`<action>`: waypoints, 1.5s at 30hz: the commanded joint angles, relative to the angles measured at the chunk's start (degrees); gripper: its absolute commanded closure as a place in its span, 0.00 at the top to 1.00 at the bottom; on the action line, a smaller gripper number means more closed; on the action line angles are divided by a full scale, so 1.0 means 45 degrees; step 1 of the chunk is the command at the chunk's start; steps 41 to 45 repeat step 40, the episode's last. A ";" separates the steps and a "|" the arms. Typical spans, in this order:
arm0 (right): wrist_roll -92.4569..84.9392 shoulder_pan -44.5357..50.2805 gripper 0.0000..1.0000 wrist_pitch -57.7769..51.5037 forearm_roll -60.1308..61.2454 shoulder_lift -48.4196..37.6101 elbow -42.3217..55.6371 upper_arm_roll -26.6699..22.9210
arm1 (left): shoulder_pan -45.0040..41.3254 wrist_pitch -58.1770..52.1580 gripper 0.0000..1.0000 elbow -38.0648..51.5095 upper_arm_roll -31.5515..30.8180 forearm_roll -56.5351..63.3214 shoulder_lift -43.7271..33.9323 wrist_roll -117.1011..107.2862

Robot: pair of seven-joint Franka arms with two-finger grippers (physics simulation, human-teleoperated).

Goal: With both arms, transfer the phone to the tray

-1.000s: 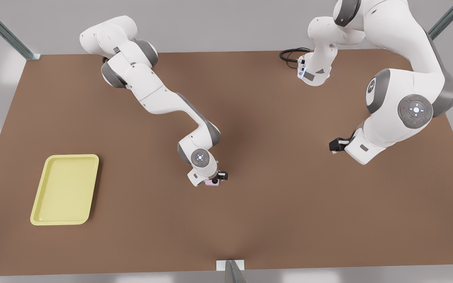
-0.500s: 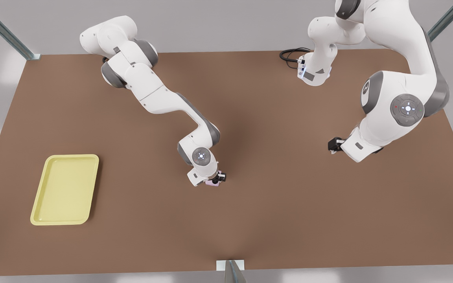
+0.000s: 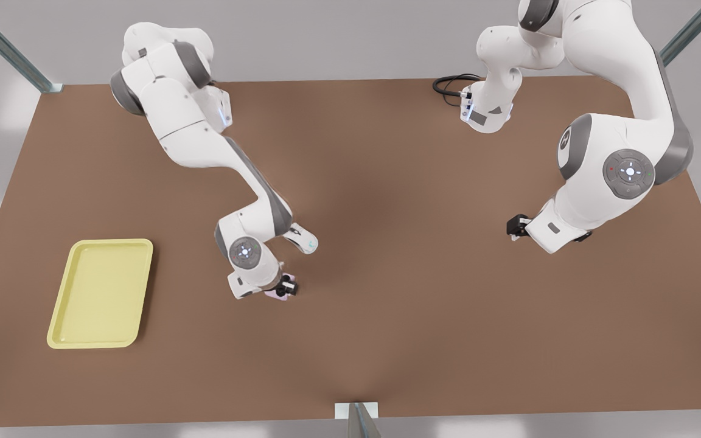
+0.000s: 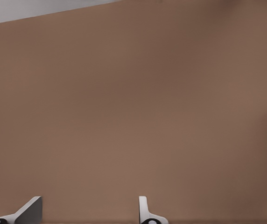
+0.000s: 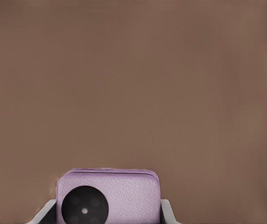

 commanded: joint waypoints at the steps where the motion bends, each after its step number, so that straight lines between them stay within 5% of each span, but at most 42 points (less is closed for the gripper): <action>1: -0.5569 -0.1244 0.76 -0.0207 -0.0062 -0.0615 -0.0865 -0.0009 | 0.0000 0.0011 1.00 0.0007 -0.0001 -0.0055 -0.0007 0.0329; 5: -1.0690 -0.4762 0.76 0.0106 -0.0062 -0.1768 -0.3014 0.0011 | -0.0039 0.0011 1.00 0.0007 -0.0021 -0.0074 0.0012 0.0173; 12: -1.7703 -0.9899 0.76 0.0769 -0.1390 -0.1222 -0.3191 0.0167 | -0.0059 0.0011 1.00 0.0007 -0.0041 -0.0094 0.0051 0.0154; 16: -1.7997 -1.0135 0.83 0.1180 -0.1391 -0.0948 -0.3484 0.0206 | -0.0059 0.0011 1.00 0.0007 -0.0060 -0.0113 0.0090 0.0193; 17: -1.7997 -1.0272 1.00 0.1375 -0.1391 -0.0753 -0.3445 0.0206 | -0.0059 0.0011 1.00 0.0007 -0.0080 -0.0094 0.0090 0.0173; 21: -1.8017 -1.0272 1.00 0.1414 -0.1391 -0.0811 -0.3367 0.0225 | -0.0079 -0.0008 1.00 0.0007 -0.0099 0.0043 0.0032 0.0290; 26: -1.7121 -1.0272 1.00 -0.2177 -0.1254 -0.5283 -0.3328 0.2451 | -0.0079 0.0011 1.00 0.0026 -0.0021 0.0043 0.0090 -0.1272; 30: -1.1672 -0.9785 1.00 -0.6260 -0.1234 -0.6202 -0.1589 0.4894 | -0.0079 -0.0028 1.00 0.0026 -0.0021 0.0043 0.0071 -0.1272; 33: -1.0770 -0.3069 1.00 -0.8722 -0.0200 -0.6338 0.0539 -0.1489 | -0.0059 -0.0008 1.00 0.0026 -0.0021 0.0043 0.0071 -0.1272; 34: -1.0809 -0.2283 1.00 -0.8976 0.0152 -0.6358 0.0949 -0.2646 | -0.0078 -0.0008 1.00 0.0026 -0.0021 0.0043 0.0071 -0.1272; 36: -1.0770 -0.3768 1.00 -0.8781 -0.0004 -0.6573 0.0950 -0.1161 | -0.0059 -0.0008 1.00 0.0026 -0.0021 0.0062 0.0071 -0.1233; 45: -1.0810 -0.3729 1.00 -0.8879 0.0211 -0.6710 0.0871 -0.1513 | -0.0079 -0.0008 1.00 0.0202 -0.0021 0.0062 0.0110 -0.1253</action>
